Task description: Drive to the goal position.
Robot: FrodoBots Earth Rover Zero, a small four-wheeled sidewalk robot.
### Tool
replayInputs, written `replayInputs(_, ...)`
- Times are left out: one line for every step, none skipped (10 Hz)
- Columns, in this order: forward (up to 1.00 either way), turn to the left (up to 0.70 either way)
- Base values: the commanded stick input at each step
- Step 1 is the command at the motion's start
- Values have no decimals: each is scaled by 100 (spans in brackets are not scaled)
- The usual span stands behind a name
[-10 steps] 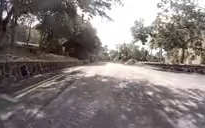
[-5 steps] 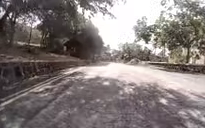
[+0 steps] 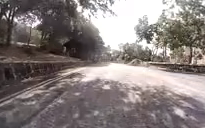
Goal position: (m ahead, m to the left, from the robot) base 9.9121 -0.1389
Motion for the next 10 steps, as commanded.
replayInputs(70, 2)
replayInputs(70, 2)
replayInputs(70, 2)
replayInputs(70, 2)
replayInputs(70, 2)
replayInputs(70, 2)
replayInputs(70, 7)
replayInputs(70, 12)
replayInputs(70, 24)
replayInputs(70, 17)
